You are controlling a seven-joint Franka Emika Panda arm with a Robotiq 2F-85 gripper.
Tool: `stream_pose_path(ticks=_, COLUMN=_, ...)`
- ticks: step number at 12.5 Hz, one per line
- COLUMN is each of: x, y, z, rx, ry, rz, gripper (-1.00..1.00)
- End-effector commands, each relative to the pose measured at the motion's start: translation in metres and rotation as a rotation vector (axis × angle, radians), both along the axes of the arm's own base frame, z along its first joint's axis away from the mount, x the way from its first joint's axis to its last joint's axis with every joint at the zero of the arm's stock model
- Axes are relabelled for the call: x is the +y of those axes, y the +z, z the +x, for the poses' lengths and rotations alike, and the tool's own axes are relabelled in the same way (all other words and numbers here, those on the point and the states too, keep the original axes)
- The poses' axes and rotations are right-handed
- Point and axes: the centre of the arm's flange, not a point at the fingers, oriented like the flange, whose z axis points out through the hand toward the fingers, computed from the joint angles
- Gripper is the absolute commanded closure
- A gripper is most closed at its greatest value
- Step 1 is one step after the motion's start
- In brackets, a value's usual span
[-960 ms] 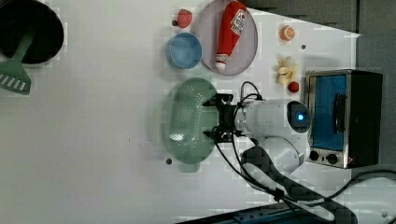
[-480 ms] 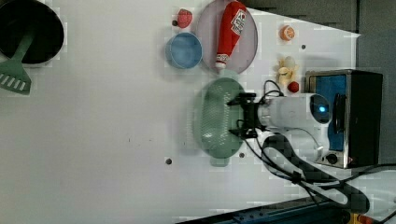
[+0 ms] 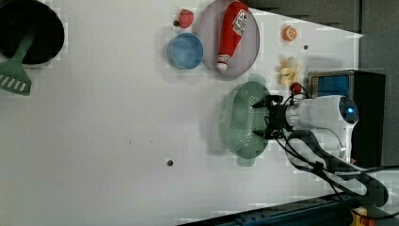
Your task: Drag strainer left to right.
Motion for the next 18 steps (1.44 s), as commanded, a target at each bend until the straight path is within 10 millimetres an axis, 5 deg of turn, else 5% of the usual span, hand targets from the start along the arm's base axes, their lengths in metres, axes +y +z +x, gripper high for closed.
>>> stream_pose_path(ticks=1, x=-0.018, y=0.009, z=0.007, rx=-0.022, ry=0.120, rz=0.000, gripper=-1.00)
stream_pose_path(ticks=6, x=-0.062, y=0.011, z=0.005, rx=-0.030, ry=0.123, rz=-0.022, gripper=-1.00)
stream_pose_path(ticks=10, x=-0.051, y=0.028, z=0.011, rx=-0.035, ry=0.351, rz=0.001, gripper=-1.00)
stream_pose_path(ticks=14, x=-0.038, y=0.107, z=0.027, rx=-0.088, ry=0.736, rz=0.012, gripper=-1.00)
stream_pose_path(ticks=18, x=-0.025, y=0.224, z=0.030, rx=-0.053, ry=0.786, rz=0.030, gripper=-1.00)
